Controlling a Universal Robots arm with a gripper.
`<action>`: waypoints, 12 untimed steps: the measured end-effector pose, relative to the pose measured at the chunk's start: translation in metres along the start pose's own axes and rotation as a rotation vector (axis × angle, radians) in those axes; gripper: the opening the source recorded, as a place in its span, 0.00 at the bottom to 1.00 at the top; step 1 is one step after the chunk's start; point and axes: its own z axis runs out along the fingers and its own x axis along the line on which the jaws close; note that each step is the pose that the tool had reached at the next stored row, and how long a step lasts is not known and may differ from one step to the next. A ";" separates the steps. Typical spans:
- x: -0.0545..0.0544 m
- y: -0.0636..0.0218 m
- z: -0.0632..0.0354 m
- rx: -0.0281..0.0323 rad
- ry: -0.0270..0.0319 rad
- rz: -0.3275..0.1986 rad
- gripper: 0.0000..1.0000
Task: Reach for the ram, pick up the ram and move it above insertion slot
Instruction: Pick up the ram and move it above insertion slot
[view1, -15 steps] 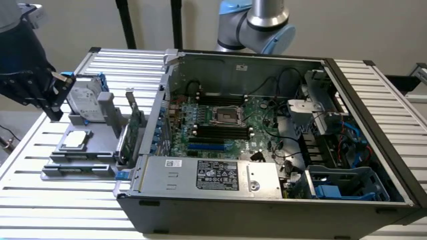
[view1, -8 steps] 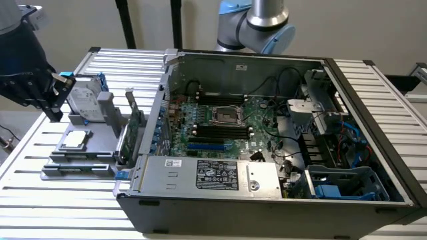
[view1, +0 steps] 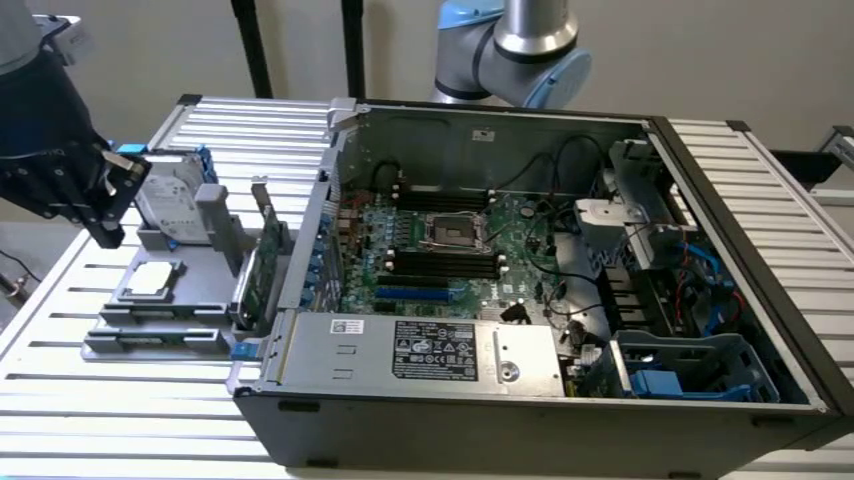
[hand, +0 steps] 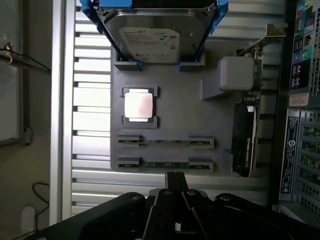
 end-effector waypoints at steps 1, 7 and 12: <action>0.000 0.0000 0.0000 0.0003 0.0007 -0.013 0.11; 0.000 -0.0001 0.0006 0.0016 0.0046 -0.141 0.11; 0.000 -0.0001 0.0007 0.0027 0.0078 -0.231 0.11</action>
